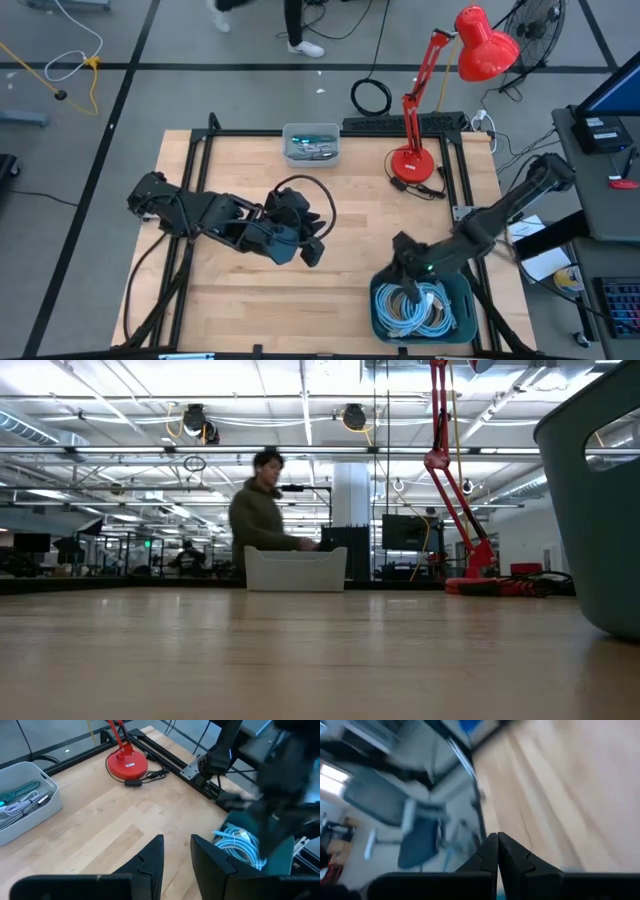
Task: Pick & Place USB Port
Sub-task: Return to Home Position
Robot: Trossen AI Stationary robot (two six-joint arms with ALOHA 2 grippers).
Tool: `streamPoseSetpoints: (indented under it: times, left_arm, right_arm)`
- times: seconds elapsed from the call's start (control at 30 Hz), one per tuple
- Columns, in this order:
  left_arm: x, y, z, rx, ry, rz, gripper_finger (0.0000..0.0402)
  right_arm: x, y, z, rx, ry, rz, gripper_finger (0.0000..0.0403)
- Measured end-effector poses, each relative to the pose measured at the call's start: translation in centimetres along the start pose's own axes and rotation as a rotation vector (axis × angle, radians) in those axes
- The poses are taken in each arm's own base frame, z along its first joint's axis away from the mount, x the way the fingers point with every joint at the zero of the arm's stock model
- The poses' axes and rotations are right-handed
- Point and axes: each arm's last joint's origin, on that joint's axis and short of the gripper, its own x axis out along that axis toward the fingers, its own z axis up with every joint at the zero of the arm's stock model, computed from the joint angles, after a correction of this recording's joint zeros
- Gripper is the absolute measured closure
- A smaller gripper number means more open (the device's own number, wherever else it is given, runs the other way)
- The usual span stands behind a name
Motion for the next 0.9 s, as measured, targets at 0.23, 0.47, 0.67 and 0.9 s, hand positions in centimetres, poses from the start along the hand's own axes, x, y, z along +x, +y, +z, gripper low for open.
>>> streamPoseSetpoints:
  times: [0.23,0.47,0.67,0.9]
  left_arm:
    - [1.5,1.5,1.6,-0.010,0.000,0.041,0.0305]
    - [4.4,5.3,4.5,0.207,0.137,0.031,0.0305]
    - [6.6,8.7,7.7,0.267,0.166,-0.057,0.0305]
    - [7.0,11.6,10.7,0.295,0.118,-0.184,0.0305]
  right_arm:
    - [-4.5,3.5,5.7,-0.219,-0.294,0.041,0.0403]
    - [-7.4,1.3,10.2,-0.356,-0.357,0.026,0.0403]
    - [-10.4,-1.0,12.6,-0.406,-0.477,-0.093,0.0403]
    - [-12.4,-2.5,13.3,-0.579,-0.470,-0.164,0.0403]
